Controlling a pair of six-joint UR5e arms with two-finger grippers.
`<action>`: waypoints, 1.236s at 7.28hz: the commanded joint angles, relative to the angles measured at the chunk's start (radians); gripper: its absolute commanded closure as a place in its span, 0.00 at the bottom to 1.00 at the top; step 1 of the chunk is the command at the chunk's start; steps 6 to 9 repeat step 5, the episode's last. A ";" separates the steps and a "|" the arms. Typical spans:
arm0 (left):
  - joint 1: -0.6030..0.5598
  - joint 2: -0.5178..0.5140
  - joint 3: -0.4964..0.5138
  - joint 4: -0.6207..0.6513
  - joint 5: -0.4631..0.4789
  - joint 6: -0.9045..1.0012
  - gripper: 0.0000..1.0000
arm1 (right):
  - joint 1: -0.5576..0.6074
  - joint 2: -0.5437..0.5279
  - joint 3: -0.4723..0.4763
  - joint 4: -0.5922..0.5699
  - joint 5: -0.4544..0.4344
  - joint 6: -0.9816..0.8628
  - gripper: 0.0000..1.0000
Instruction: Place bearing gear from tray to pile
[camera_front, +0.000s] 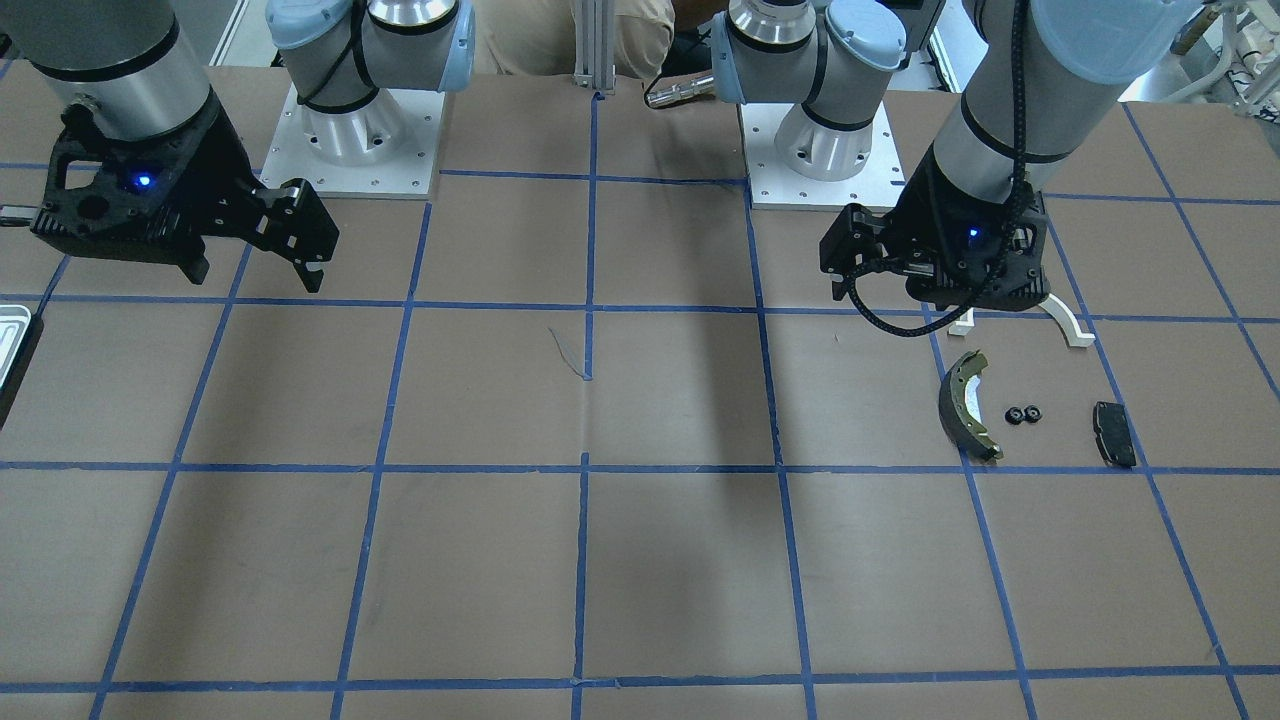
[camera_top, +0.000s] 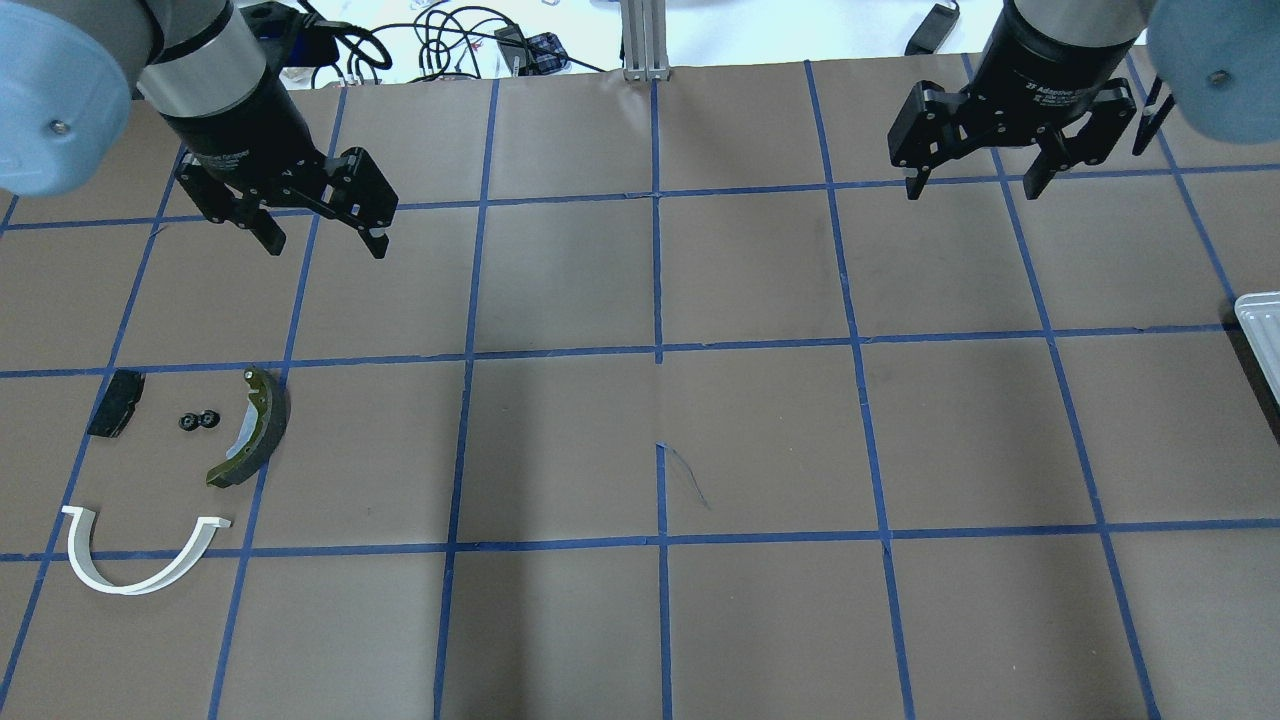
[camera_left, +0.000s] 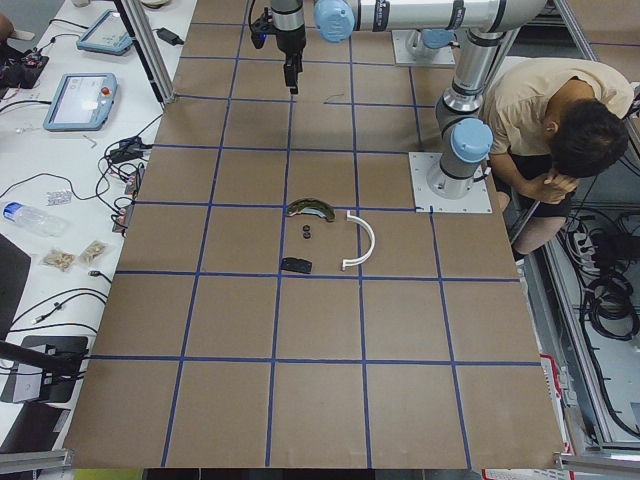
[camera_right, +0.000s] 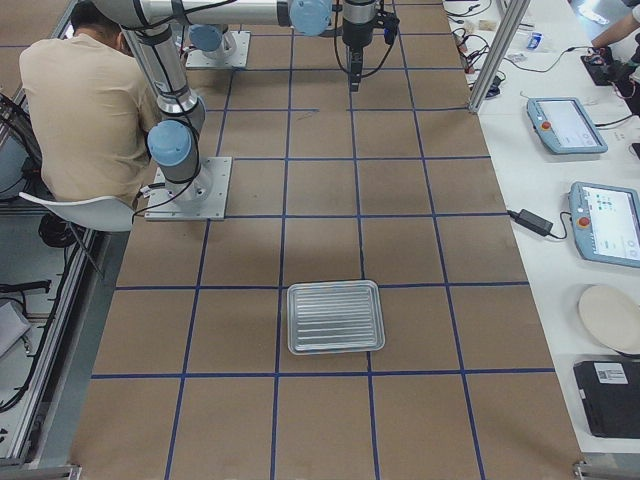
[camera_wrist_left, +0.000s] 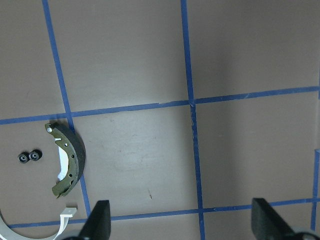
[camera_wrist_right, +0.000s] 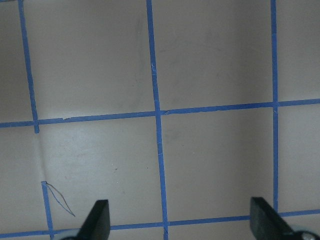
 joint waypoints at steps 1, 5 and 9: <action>0.000 0.038 -0.064 0.017 -0.003 0.012 0.00 | 0.000 0.000 0.000 0.001 0.000 0.002 0.00; 0.000 0.076 -0.104 0.024 0.004 0.006 0.00 | 0.000 0.000 0.000 -0.001 0.003 -0.001 0.00; 0.000 0.076 -0.104 0.024 0.004 0.006 0.00 | 0.000 0.000 0.000 -0.001 0.003 -0.001 0.00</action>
